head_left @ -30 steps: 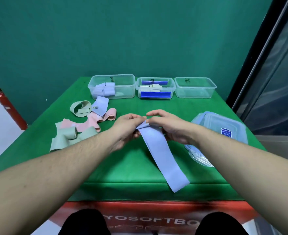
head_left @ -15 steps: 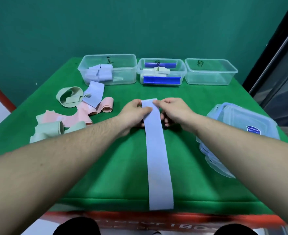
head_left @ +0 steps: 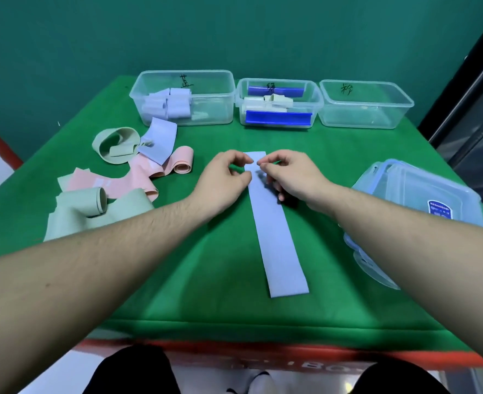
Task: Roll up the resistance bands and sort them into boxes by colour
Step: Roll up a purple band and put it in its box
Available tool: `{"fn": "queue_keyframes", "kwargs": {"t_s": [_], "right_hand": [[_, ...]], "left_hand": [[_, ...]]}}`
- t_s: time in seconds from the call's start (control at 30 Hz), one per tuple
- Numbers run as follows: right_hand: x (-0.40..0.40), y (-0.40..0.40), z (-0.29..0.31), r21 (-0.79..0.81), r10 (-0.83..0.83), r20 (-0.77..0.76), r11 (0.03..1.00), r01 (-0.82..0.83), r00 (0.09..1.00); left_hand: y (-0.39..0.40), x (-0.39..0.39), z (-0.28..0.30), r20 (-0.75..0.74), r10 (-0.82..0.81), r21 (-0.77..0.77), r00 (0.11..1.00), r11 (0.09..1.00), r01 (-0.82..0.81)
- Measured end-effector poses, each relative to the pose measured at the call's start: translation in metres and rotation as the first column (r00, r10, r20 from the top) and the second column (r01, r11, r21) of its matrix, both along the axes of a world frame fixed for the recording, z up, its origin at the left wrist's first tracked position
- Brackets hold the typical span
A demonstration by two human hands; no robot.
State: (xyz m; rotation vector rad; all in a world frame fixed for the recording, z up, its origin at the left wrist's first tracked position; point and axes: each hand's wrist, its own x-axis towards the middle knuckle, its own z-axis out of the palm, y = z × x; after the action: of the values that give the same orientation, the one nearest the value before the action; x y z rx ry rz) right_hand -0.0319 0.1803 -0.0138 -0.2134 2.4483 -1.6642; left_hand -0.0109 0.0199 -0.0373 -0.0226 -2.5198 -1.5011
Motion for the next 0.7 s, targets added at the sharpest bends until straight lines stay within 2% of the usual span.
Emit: {"fn": "queue_keyframes", "kwargs": {"t_s": [0.07,0.17,0.4,0.57,0.63,0.7], "right_hand": [[0.015,0.002,0.001,0.032,0.046,-0.061,0.999,-0.044,0.997],[0.04,0.008,0.001,0.111,0.121,-0.107,0.988,-0.109,0.987],[0.096,0.044,-0.017,0.211,0.239,-0.19,0.957,-0.198,0.952],[0.132,0.072,-0.026,0.123,0.313,-0.163,0.948,-0.295,0.936],[0.142,0.08,-0.028,0.186,0.378,-0.198,0.92,-0.344,0.904],[0.145,0.083,-0.03,0.259,0.415,-0.236,0.898,-0.355,0.878]], "left_hand": [[0.001,0.024,-0.005,-0.039,-0.081,-0.03,0.996,0.996,0.08],[0.004,0.061,-0.013,-0.019,-0.192,-0.067,0.981,0.979,0.19],[0.01,0.123,-0.009,-0.065,-0.414,-0.204,0.908,0.896,0.394],[0.009,0.145,-0.012,-0.089,-0.504,-0.326,0.859,0.83,0.453],[0.01,0.149,-0.013,-0.083,-0.489,-0.331,0.868,0.835,0.439],[0.012,0.15,-0.012,-0.053,-0.432,-0.246,0.9,0.879,0.408]]}}
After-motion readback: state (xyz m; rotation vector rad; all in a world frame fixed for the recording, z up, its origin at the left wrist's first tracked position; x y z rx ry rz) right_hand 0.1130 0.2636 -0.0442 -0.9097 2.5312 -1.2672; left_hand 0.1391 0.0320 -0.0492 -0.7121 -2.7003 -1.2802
